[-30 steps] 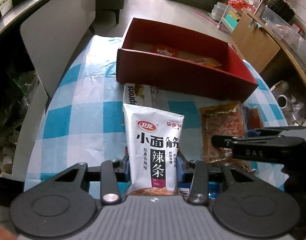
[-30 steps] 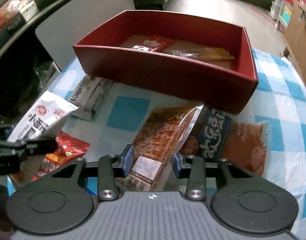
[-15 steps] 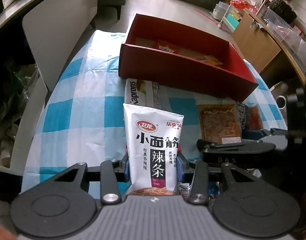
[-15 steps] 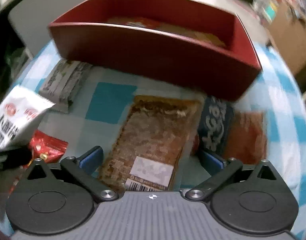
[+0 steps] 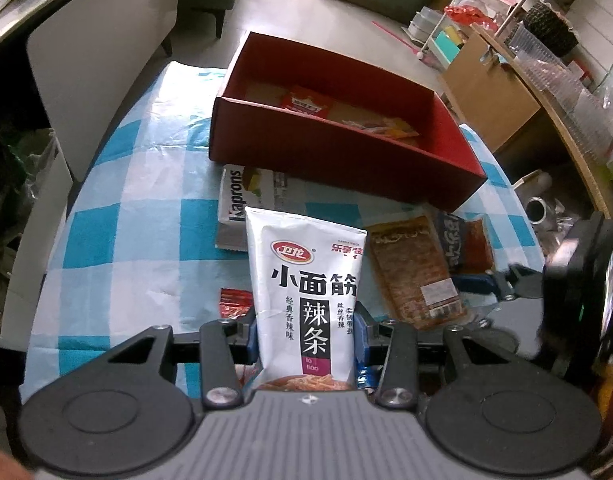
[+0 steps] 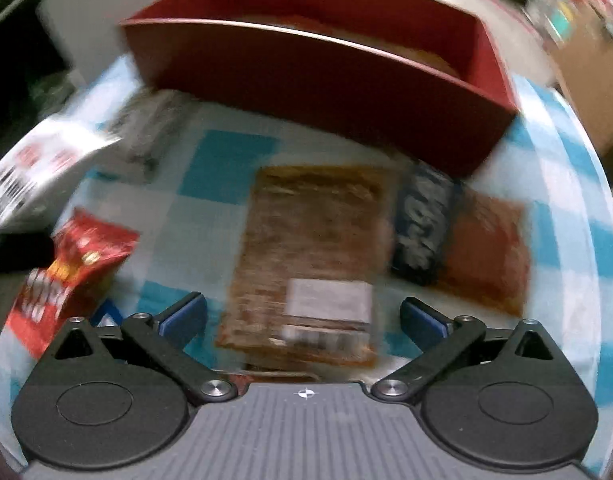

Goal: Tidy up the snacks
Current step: 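Grasp the brown dried-meat pack with the right tool while the left tool holds the white bag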

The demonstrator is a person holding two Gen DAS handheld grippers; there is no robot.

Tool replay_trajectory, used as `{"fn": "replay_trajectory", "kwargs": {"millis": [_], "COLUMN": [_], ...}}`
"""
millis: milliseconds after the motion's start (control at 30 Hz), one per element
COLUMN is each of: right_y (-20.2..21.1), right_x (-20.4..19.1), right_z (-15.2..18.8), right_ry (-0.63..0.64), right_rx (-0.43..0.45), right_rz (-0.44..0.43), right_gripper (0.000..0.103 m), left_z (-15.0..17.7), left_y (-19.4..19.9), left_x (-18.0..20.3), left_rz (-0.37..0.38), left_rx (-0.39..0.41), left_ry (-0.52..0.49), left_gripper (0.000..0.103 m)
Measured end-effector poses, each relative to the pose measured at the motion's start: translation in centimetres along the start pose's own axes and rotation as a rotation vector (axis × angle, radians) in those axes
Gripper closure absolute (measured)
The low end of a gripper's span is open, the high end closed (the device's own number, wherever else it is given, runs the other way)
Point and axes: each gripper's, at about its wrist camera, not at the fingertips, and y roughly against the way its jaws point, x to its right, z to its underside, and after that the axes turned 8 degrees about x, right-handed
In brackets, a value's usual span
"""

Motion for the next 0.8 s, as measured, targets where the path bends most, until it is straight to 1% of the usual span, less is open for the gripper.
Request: {"fn": "replay_trajectory", "kwargs": {"millis": [67, 100, 133, 167, 200, 233, 267, 333, 400, 500, 533, 600, 633, 700, 800], "right_y": [0.3, 0.4, 0.3, 0.2, -0.2, -0.5, -0.5, -0.6, -1.1, -1.2, -1.1, -0.7, -0.5, -0.5, -0.7], "right_x": [-1.6, -2.1, -2.3, -2.2, -1.3, -0.2, -0.1, -0.9, -1.0, -1.3, -1.1, -0.9, -0.8, -1.0, -1.0], "right_z": [0.3, 0.4, 0.3, 0.1, -0.3, -0.6, -0.9, -1.1, -1.6, -1.9, -1.6, -0.9, -0.3, -0.2, -1.0], "right_ry": [0.104, 0.140, 0.151, 0.121, 0.036, -0.047, -0.036, 0.037, -0.001, -0.016, -0.021, -0.033, -0.033, -0.032, -0.018], "right_rx": [0.050, 0.068, 0.068, 0.043, -0.009, -0.039, -0.055, -0.078, -0.087, -0.068, -0.036, 0.054, 0.080, 0.071, 0.022], "right_rz": [0.005, 0.015, 0.018, 0.013, -0.006, -0.031, -0.036, -0.030, -0.020, -0.019, -0.023, -0.026, -0.023, -0.021, -0.027], "right_gripper": [0.000, 0.000, 0.000, 0.000, 0.000, 0.000, 0.000, 0.000, 0.000, 0.000, 0.000, 0.000, 0.000, 0.000, 0.000], "left_z": [0.0, -0.1, -0.2, -0.3, -0.4, -0.4, -0.5, -0.7, -0.9, -0.9, -0.9, -0.7, -0.7, -0.5, -0.3], "left_y": [-0.1, -0.1, -0.2, -0.2, -0.2, -0.2, -0.2, -0.2, -0.1, 0.0, 0.1, 0.0, 0.0, 0.1, 0.1], "left_x": [0.2, 0.3, 0.3, 0.3, 0.2, 0.1, 0.0, -0.3, -0.3, -0.3, -0.3, -0.4, -0.4, -0.5, -0.7], "left_rz": [0.006, 0.009, 0.011, 0.012, 0.013, 0.013, 0.016, 0.027, 0.036, 0.046, 0.048, 0.050, 0.049, 0.042, 0.032], "left_rx": [-0.005, -0.005, -0.005, -0.004, -0.003, -0.005, -0.007, -0.011, -0.007, -0.005, -0.007, -0.011, -0.012, -0.015, -0.019], "left_ry": [-0.002, -0.002, -0.001, 0.006, 0.011, 0.017, 0.023, 0.036, 0.041, 0.035, 0.036, 0.037, 0.037, 0.038, 0.039], "left_gripper": [0.067, 0.067, 0.067, 0.067, 0.067, 0.067, 0.067, 0.067, 0.067, 0.067, 0.067, 0.067, 0.067, 0.067, 0.067]}}
